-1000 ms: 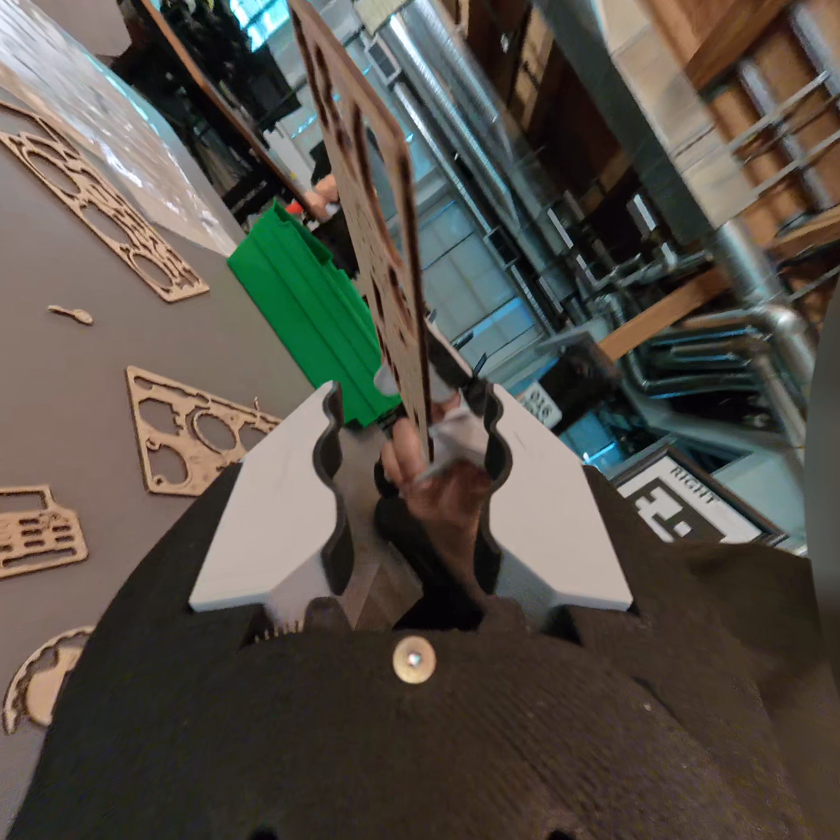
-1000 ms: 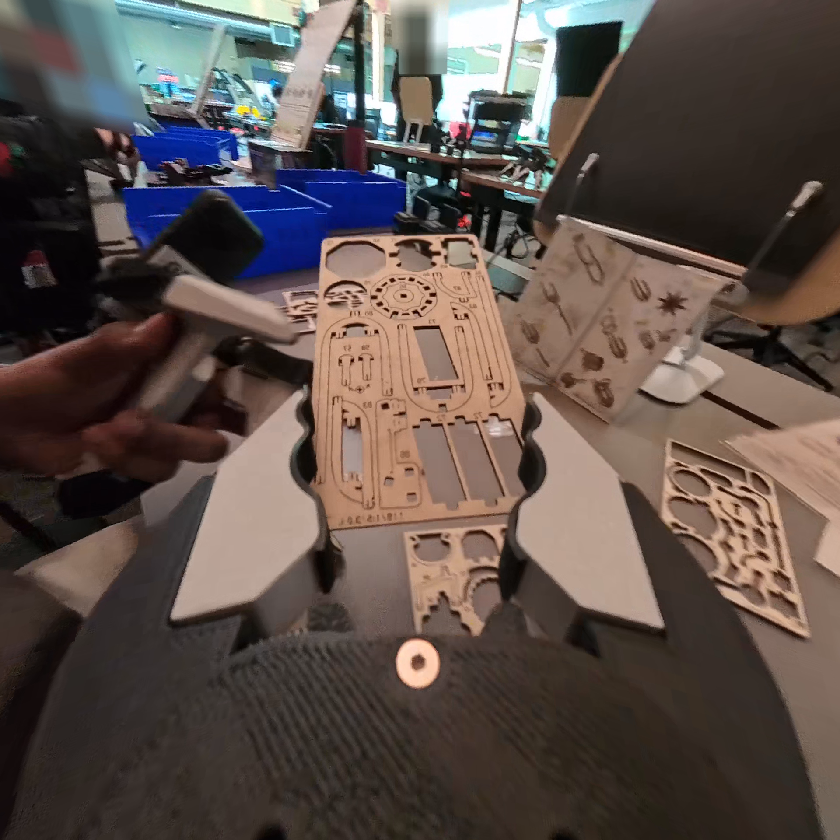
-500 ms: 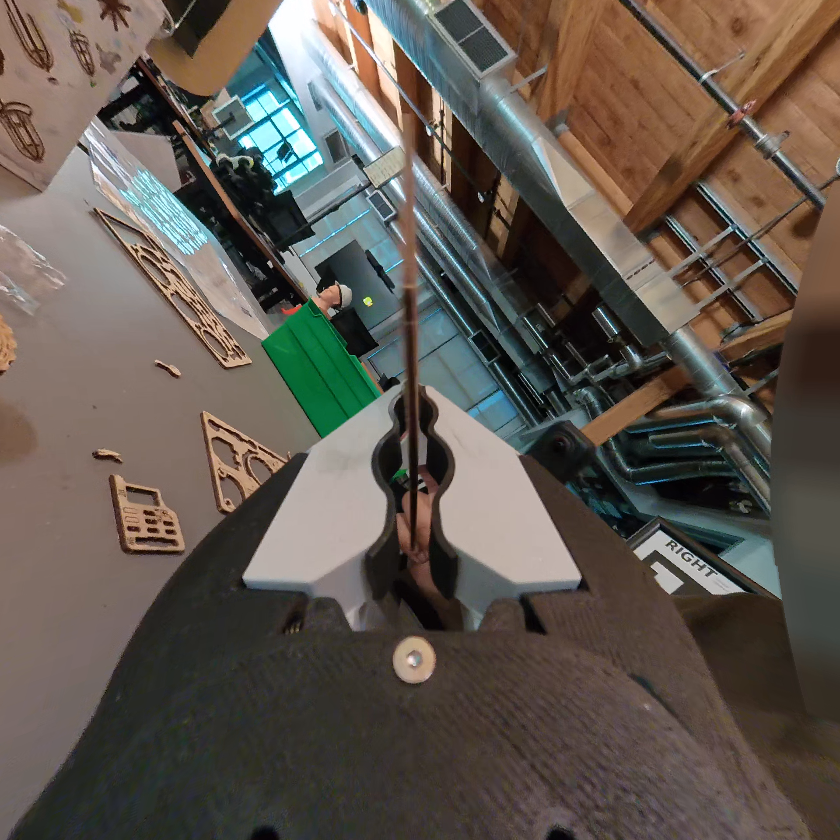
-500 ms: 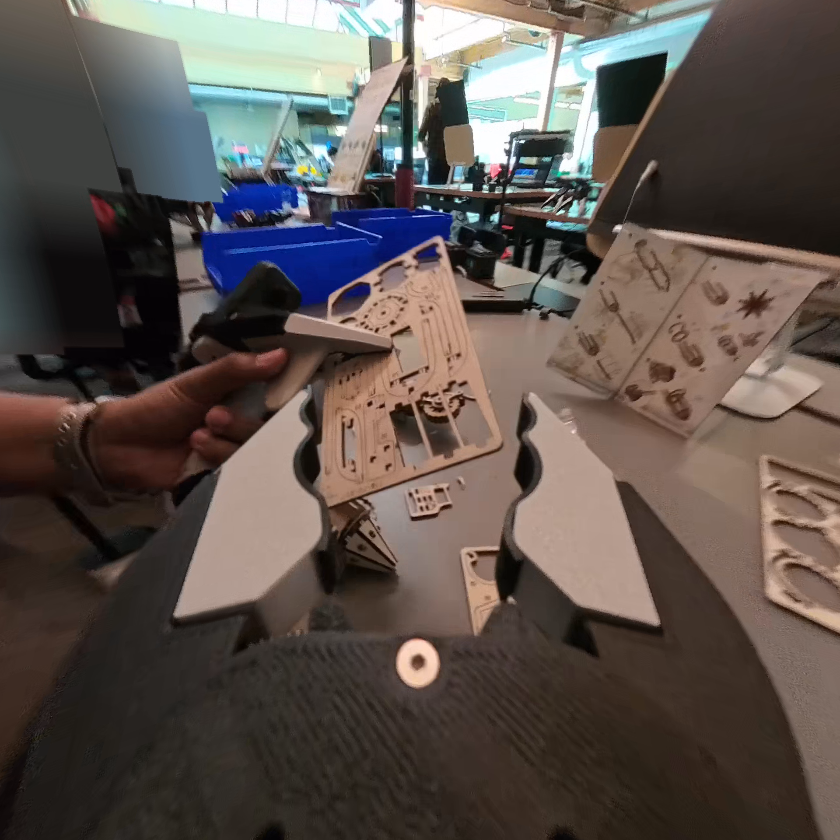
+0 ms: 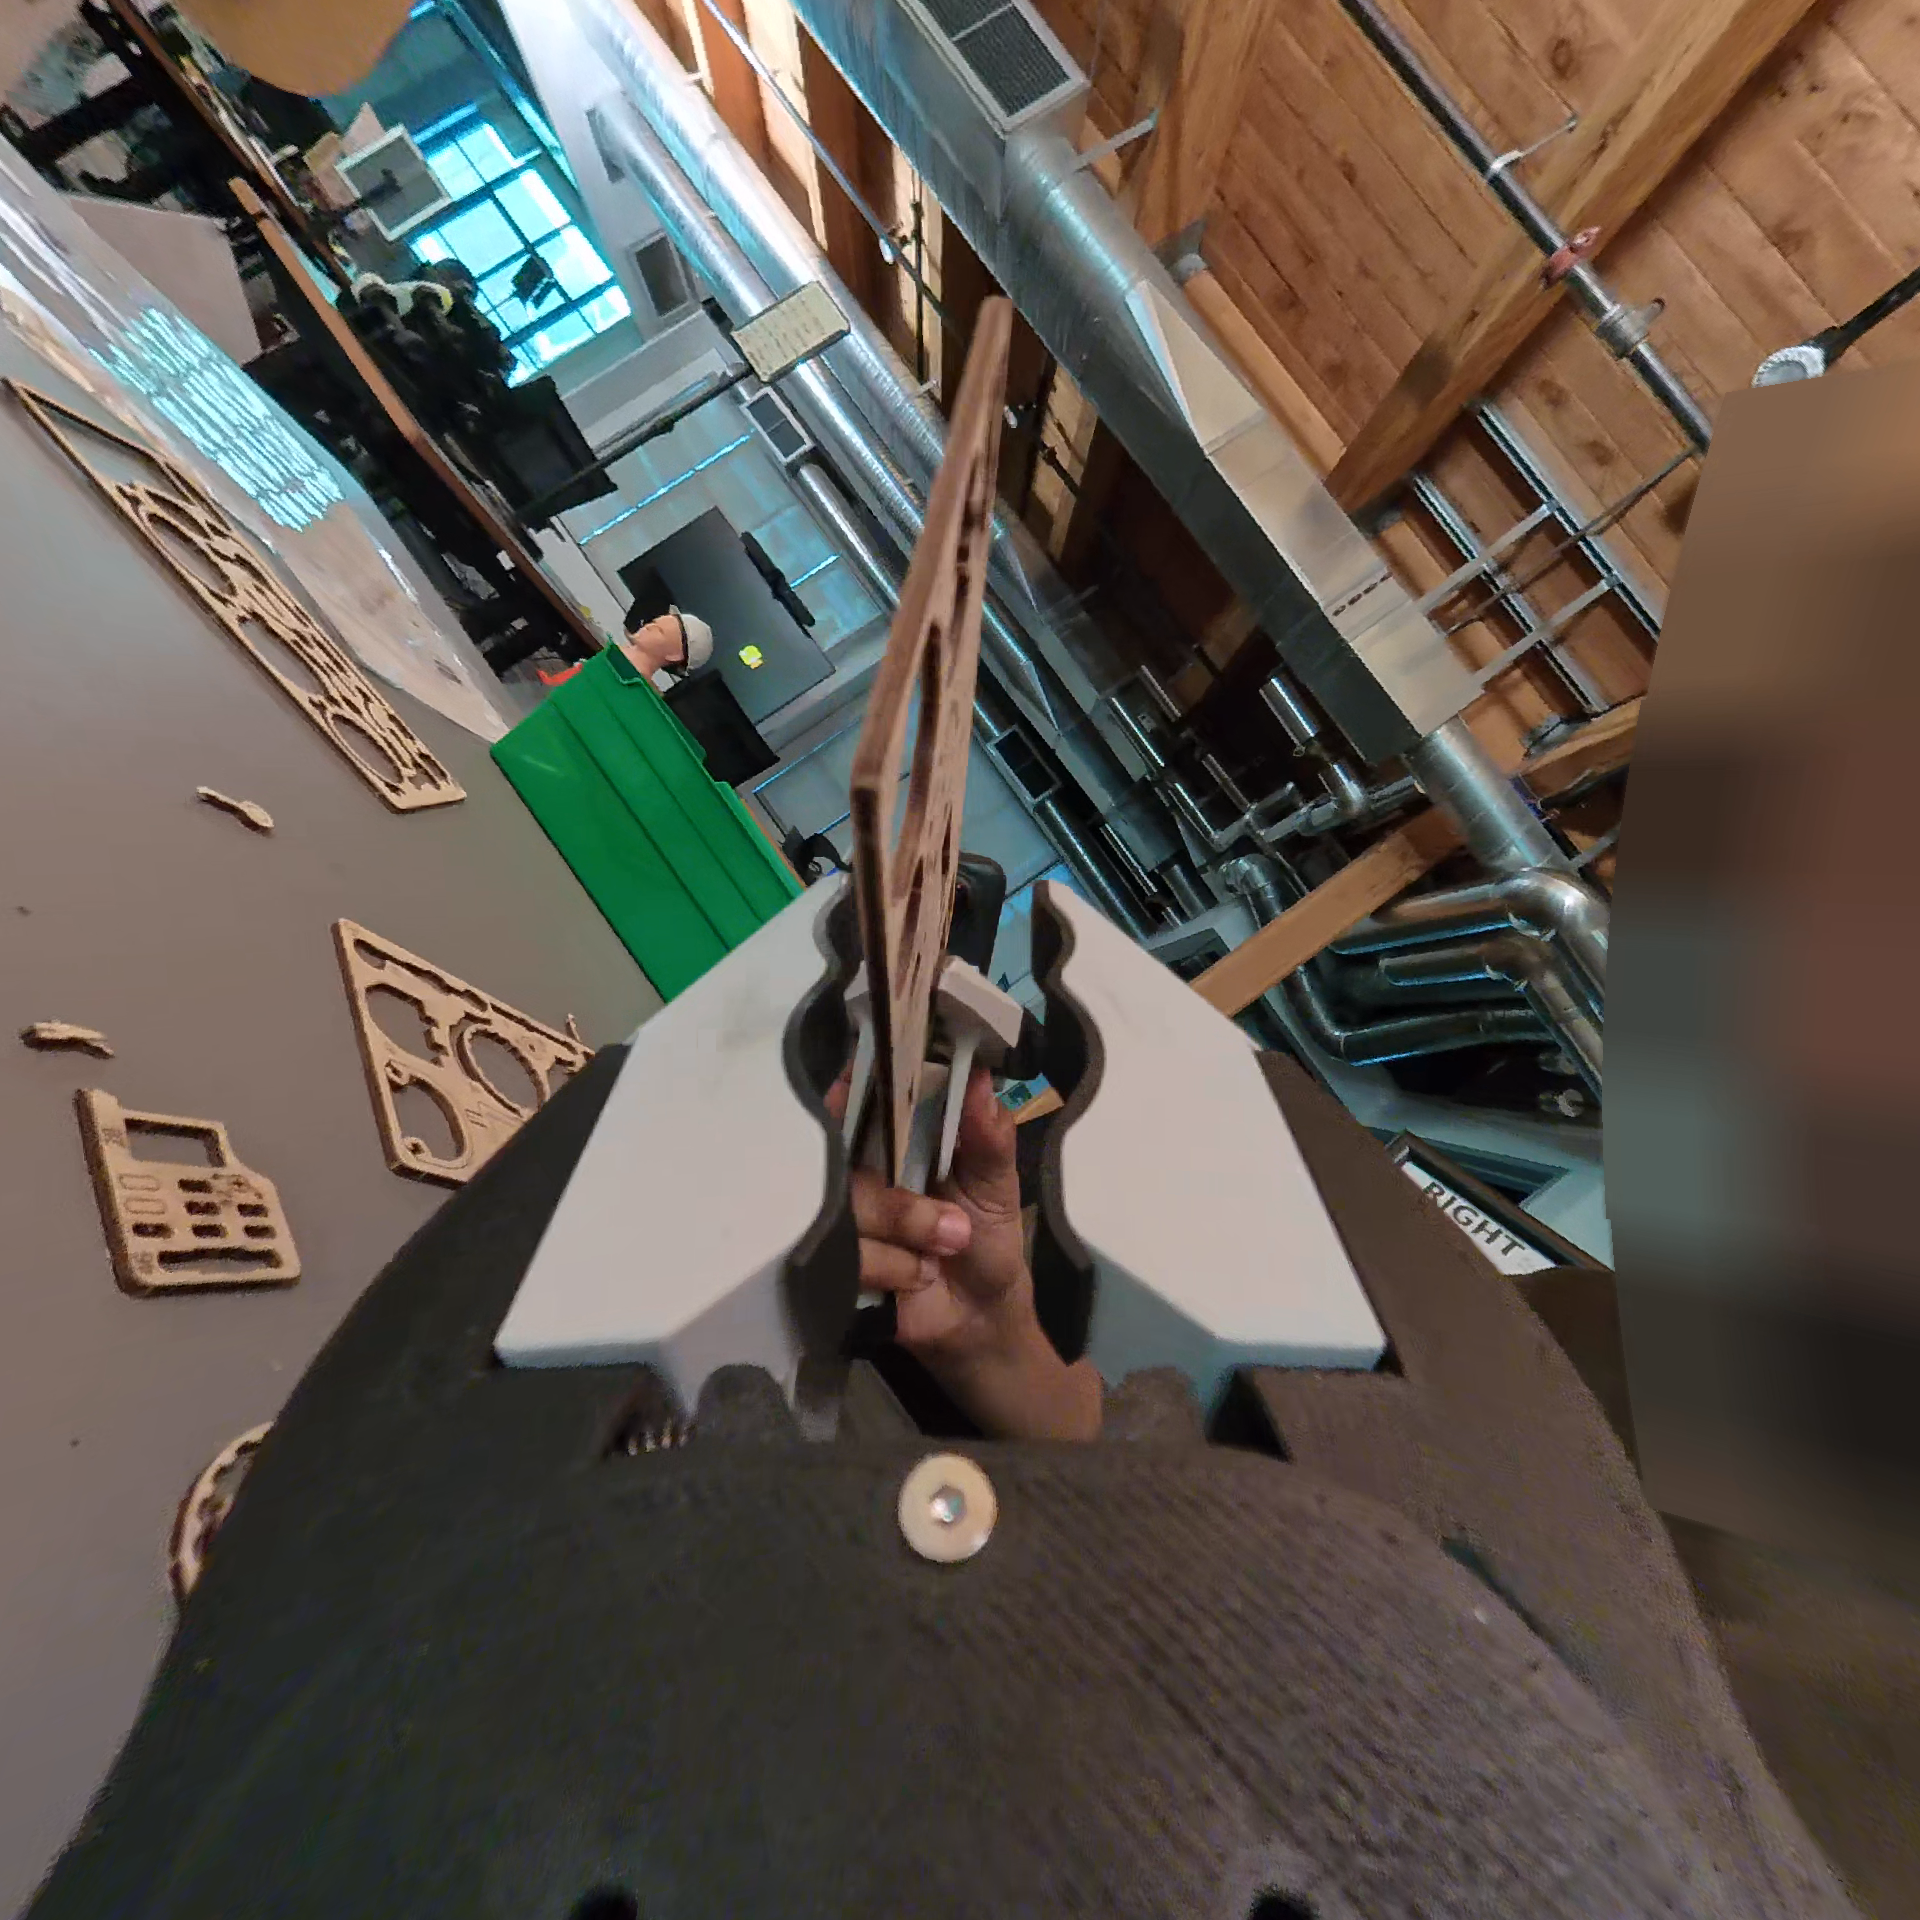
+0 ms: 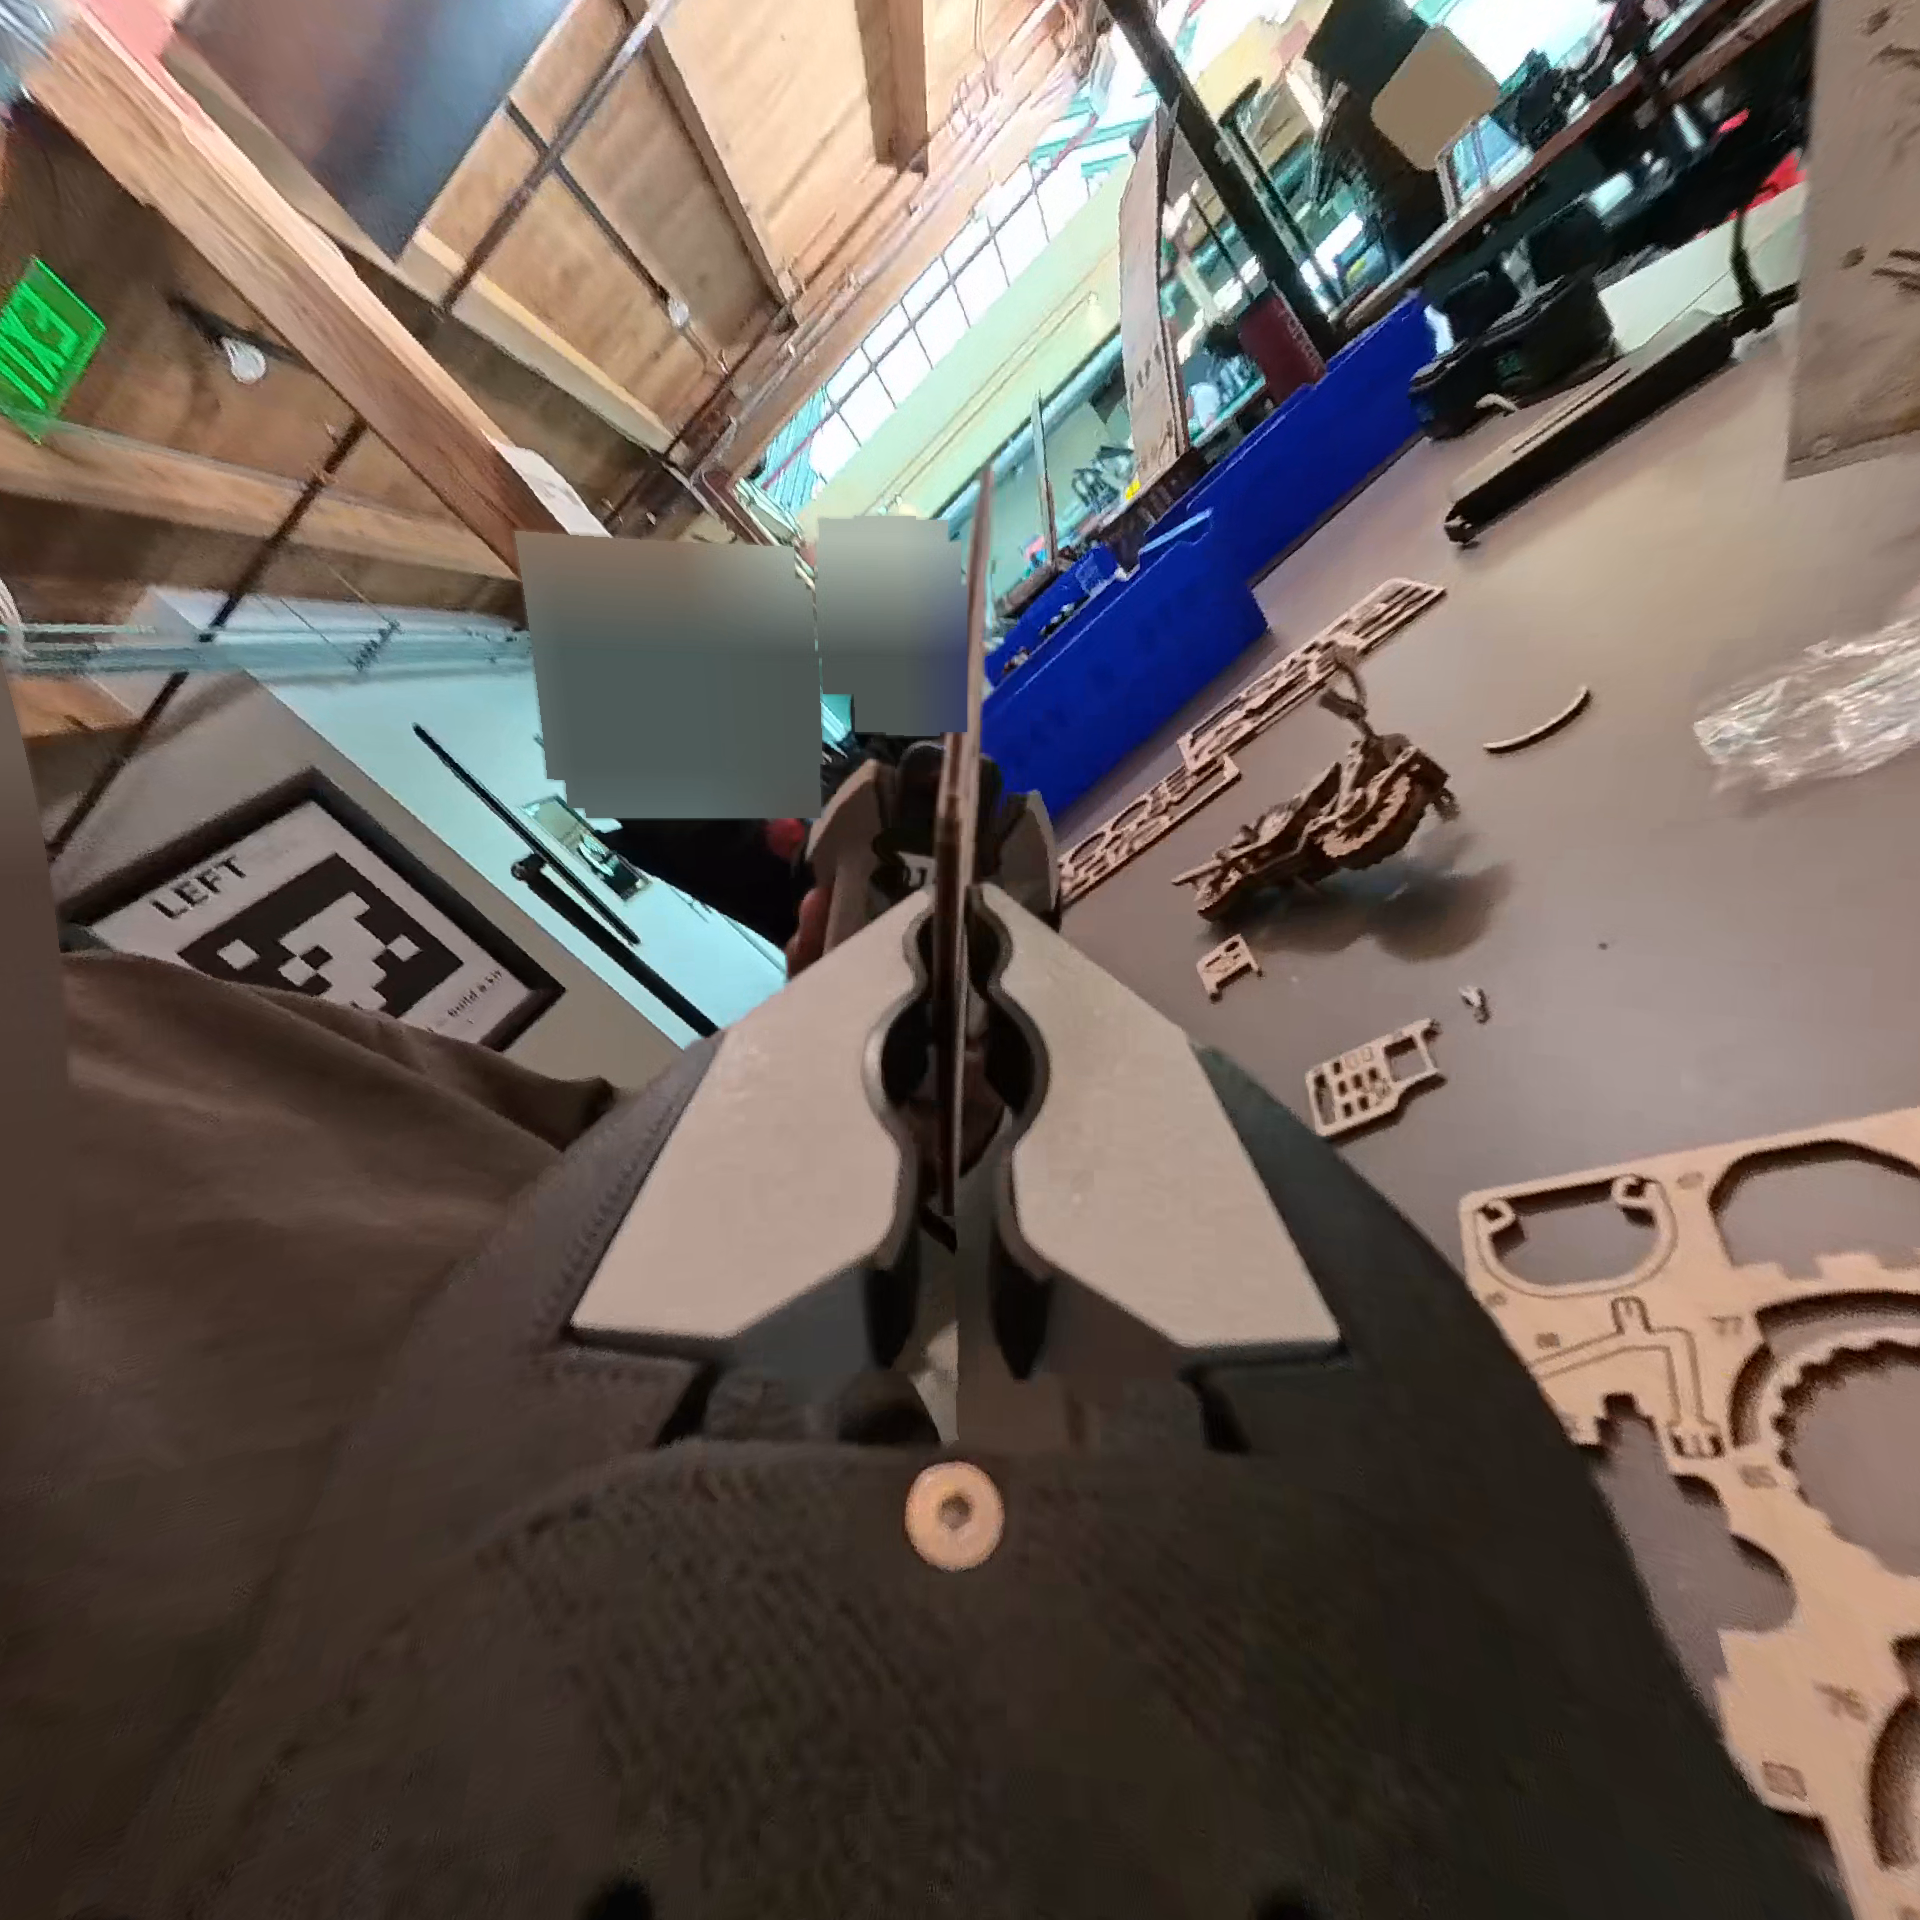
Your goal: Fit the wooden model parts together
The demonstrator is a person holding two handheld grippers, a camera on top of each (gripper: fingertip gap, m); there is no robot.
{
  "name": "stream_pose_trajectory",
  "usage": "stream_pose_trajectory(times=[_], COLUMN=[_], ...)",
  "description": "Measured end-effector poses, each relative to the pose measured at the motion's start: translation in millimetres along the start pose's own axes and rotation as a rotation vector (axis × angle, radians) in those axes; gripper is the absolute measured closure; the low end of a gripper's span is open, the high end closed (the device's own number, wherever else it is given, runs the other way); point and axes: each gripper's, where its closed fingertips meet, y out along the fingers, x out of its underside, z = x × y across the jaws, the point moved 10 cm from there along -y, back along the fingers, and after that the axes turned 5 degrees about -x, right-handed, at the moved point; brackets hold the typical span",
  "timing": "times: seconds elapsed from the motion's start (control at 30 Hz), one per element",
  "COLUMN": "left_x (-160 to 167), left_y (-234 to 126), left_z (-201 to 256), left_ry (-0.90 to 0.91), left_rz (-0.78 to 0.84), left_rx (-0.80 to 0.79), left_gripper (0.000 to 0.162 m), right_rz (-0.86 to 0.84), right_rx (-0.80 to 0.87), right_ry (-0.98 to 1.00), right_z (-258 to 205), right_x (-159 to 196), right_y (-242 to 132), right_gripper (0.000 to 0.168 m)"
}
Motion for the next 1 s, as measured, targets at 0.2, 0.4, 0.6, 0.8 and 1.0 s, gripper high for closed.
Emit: stream_pose_trajectory(times=[0.2, 0.4, 0.6, 0.8, 1.0], left_x=[-2.0, 0.9, 1.2, 1.7, 2.8], left_y=[-1.6, -1.6, -2.0, -2.0, -1.7], left_z=[-0.4, -0.7, -0.3, -0.3, 0.7], left_ry=[0.084, 0.147, 0.199, 0.215, 0.227], left_rz=[-0.014, -0.033, -0.040, -0.039, -0.043], left_rx=[-0.028, -0.034, -0.048, -0.050, -0.046], left_gripper=[0.134, 0.151, 0.159, 0.161, 0.162], right_rz=[0.111, 0.150, 0.127, 0.123, 0.131], right_rx=[-0.039, -0.061, -0.057, -0.054, -0.051], right_ry=[0.094, 0.152, 0.135, 0.130, 0.131], right_z=[6.3, 10.5, 9.5, 10.1, 10.9], right_x=[-7.3, -6.9, -5.6, -5.5, -5.7], right_y=[-12.2, -15.0, -13.2, -13.6, -14.5], right_gripper=[0.168, 0.168, 0.168, 0.167, 0.168])
